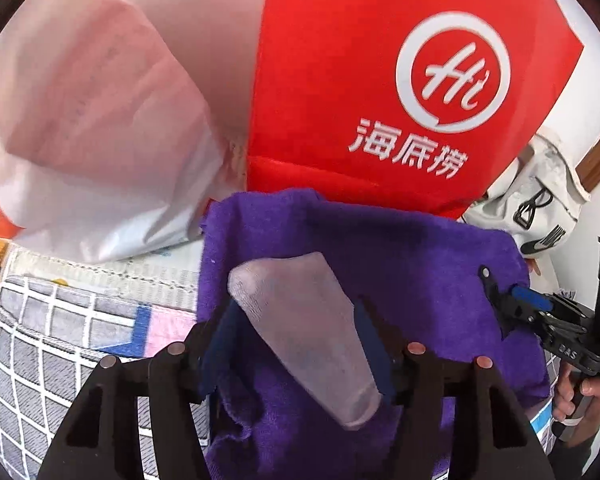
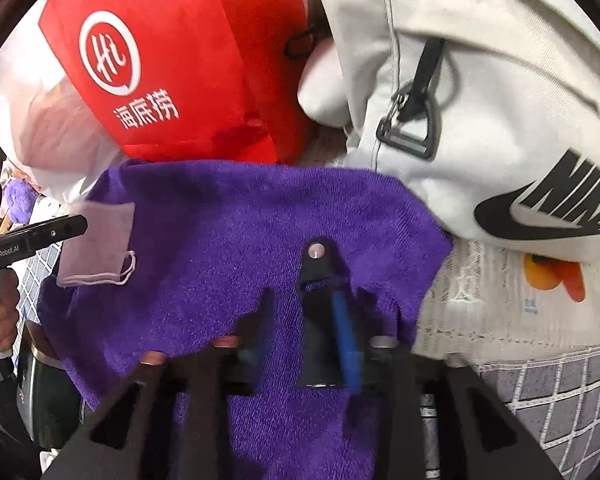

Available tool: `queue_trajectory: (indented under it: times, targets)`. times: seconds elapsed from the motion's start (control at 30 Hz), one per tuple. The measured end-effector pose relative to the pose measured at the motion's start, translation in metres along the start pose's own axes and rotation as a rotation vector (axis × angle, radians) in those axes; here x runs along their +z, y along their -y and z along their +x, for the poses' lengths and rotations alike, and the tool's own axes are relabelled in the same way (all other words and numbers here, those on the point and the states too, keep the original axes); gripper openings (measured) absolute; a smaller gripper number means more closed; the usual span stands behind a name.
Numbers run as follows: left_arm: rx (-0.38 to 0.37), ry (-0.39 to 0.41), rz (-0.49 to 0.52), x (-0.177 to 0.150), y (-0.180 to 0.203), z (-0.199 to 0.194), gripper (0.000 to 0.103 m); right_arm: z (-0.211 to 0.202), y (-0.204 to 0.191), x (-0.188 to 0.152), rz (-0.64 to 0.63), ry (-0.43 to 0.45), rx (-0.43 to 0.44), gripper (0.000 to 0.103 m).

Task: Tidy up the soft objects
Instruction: 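Carry the clear bag onto the purple towel and open the left gripper, then grasp the white-and-green glove with the right gripper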

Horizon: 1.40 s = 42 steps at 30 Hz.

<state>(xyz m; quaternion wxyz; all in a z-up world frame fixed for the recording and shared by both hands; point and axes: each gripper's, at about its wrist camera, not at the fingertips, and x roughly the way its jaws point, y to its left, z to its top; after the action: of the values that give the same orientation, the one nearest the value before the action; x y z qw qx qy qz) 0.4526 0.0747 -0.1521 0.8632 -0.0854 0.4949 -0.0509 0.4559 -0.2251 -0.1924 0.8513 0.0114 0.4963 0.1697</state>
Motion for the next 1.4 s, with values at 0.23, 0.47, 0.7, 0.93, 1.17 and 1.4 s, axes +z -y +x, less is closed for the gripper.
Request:
queue_trajectory:
  times: [0.23,0.47,0.7,0.93,1.17,1.4]
  targets:
    - [0.027,0.065,-0.006,-0.008,-0.004,-0.04,0.058,-0.045,-0.009,-0.005,0.006,0.059,-0.005,0.052]
    - [0.025,0.113,0.013,-0.034,-0.003,-0.099,0.058,-0.105,-0.046,-0.044,-0.002,0.167,0.06,0.052]
    - [0.027,0.127,-0.01,-0.079,-0.004,-0.144,0.058,-0.138,-0.108,-0.096,-0.103,0.147,0.109,0.061]
    - [0.042,0.124,-0.021,-0.14,-0.017,-0.167,0.058,-0.142,-0.152,-0.144,-0.175,0.109,0.146,0.075]
    - [0.022,0.098,-0.065,-0.197,-0.041,-0.17,0.058,-0.115,-0.178,-0.166,-0.233,0.018,0.128,0.077]
    - [-0.014,0.074,-0.09,-0.224,-0.058,-0.167,0.058,-0.086,-0.19,-0.176,-0.252,-0.083,0.078,0.072]
